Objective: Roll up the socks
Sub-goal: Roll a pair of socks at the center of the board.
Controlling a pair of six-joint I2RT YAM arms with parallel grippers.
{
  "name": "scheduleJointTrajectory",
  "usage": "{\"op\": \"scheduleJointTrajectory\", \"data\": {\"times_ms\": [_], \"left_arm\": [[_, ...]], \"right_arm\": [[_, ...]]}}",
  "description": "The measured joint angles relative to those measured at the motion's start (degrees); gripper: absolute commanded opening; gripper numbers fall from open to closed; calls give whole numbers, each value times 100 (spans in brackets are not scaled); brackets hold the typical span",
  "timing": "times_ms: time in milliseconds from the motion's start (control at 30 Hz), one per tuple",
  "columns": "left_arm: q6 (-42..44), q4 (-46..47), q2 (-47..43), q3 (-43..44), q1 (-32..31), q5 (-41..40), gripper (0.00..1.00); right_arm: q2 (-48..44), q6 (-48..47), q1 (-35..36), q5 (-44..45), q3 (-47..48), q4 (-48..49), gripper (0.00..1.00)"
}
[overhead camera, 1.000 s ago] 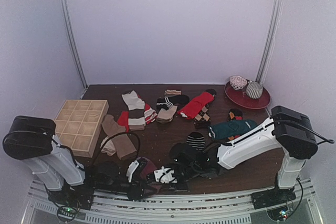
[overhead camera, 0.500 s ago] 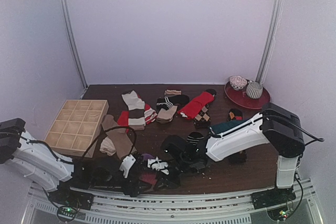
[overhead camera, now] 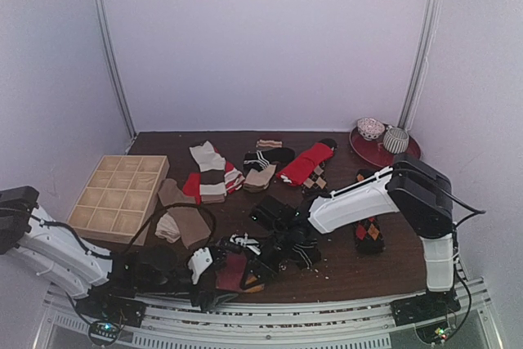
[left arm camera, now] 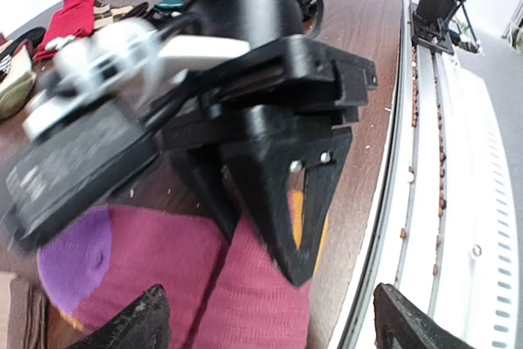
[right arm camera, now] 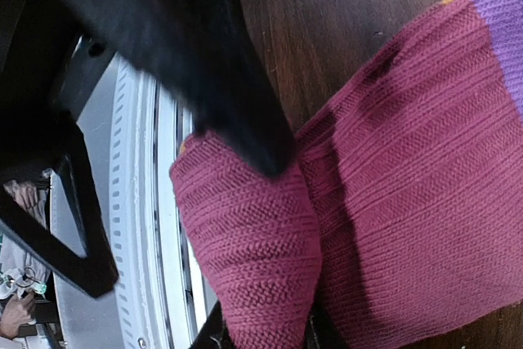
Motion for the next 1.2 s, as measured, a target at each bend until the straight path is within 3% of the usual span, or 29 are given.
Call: {"op": "scheduleJointTrajectory", "data": {"times_ms": [333,767,967,1100,1200], "left_arm": [[201,184,885,260,0,2,77],[-90,280,925,-76,0,-107,65],[-109,402,1045,-66,0,-151,64],[-116,529,879,-140,0,-151,70],[-146,695,579,-289,0,-166,60]], "right_arm": [[105,-70,-20,-46,243,-380,18],[107,-149,-22,-46,249,-402,18],[111,-149,-22,-46,249,-404,17],[111,-146,-24,-48,249,-402,18],[114,-146,-26,-50,247,-400,18]]}}
